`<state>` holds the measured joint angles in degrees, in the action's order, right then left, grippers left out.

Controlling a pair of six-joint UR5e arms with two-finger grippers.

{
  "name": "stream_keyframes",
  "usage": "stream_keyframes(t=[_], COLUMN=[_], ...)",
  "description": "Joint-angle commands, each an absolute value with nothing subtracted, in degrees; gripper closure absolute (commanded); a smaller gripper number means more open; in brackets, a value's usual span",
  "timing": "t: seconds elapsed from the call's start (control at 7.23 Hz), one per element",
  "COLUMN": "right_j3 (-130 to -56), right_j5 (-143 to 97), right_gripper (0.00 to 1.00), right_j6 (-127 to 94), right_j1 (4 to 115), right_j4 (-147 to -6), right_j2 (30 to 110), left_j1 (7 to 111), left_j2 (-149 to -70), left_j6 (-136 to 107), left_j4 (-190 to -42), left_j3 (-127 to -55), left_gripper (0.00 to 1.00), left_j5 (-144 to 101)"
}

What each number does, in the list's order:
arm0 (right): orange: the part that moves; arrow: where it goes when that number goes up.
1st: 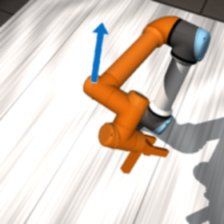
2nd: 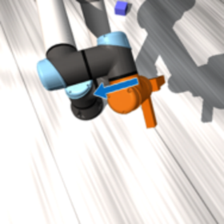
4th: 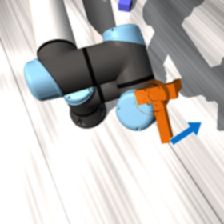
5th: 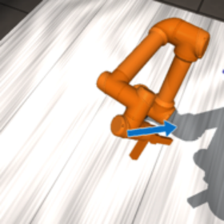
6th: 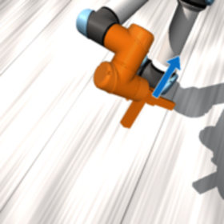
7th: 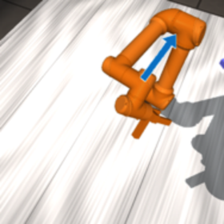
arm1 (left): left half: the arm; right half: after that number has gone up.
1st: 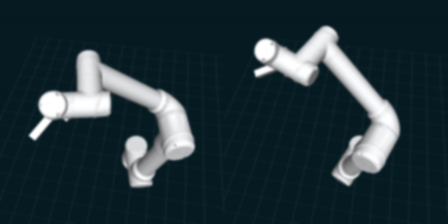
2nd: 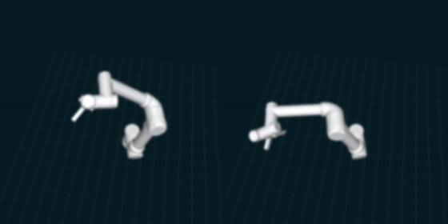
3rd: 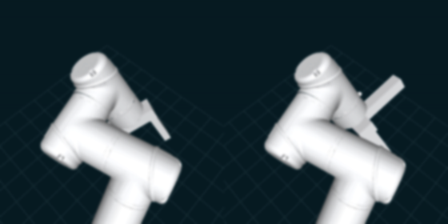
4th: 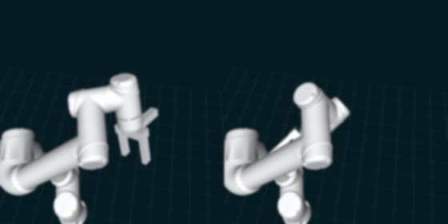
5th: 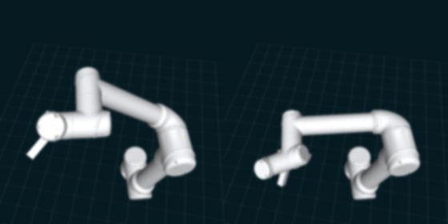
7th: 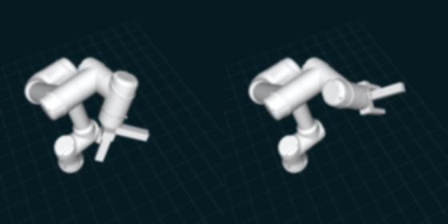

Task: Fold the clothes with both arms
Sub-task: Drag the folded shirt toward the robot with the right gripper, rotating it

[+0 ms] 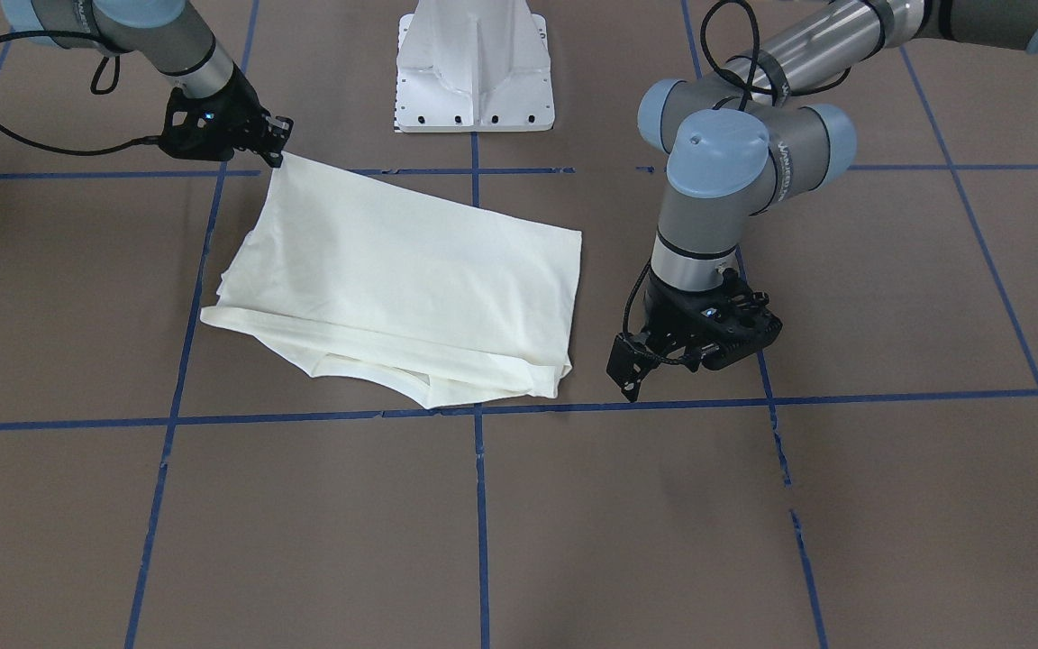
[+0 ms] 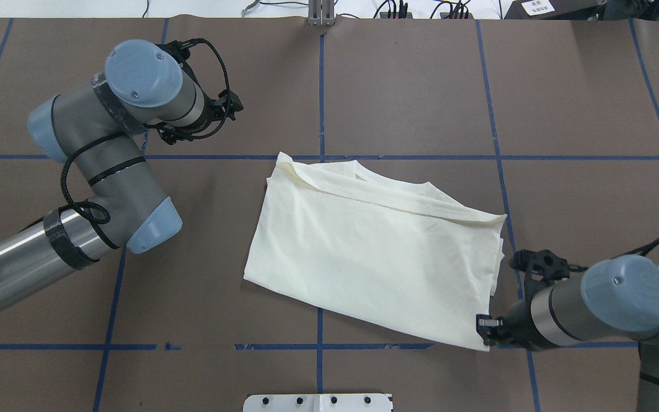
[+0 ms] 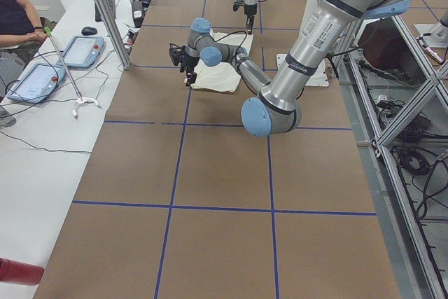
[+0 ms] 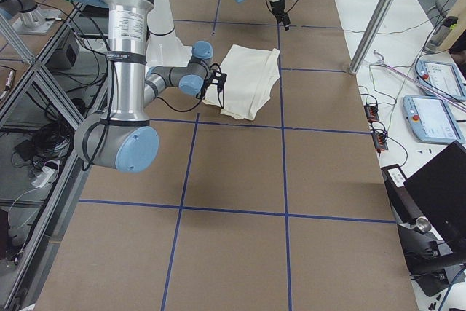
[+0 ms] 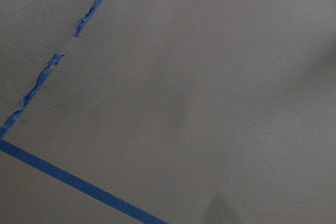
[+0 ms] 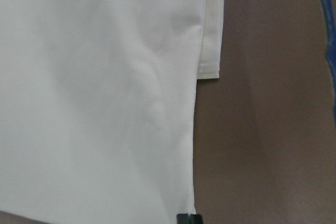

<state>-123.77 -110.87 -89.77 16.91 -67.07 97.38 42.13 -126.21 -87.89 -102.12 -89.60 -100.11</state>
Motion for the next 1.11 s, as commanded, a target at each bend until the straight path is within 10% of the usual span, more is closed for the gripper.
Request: stream_keyframes(t=[0.0, 0.14, 0.97], right_j3=[-126.47, -127.69, -129.82], right_j5=[-110.83, -110.74, -109.69], right_gripper=[1.00, 0.02, 0.00], right_j6=[-92.44, -92.63, -92.72], right_j1=[8.12, 6.87, 27.40], right_j4=[-67.06, -66.80, -66.71], right_j2=[101.07, 100.90, 92.29], left_j1=[41.49, 41.14, 22.99], left_j2=[-126.21, -126.21, -118.83], left_j6=[-87.98, -87.98, -111.21], left_j4=[-102.22, -102.13, -102.48], left_j3=[-89.91, -91.04, -103.10], left_gripper=[0.00, 0.00, 0.18], left_j5=[-100.11, -100.19, -105.74])
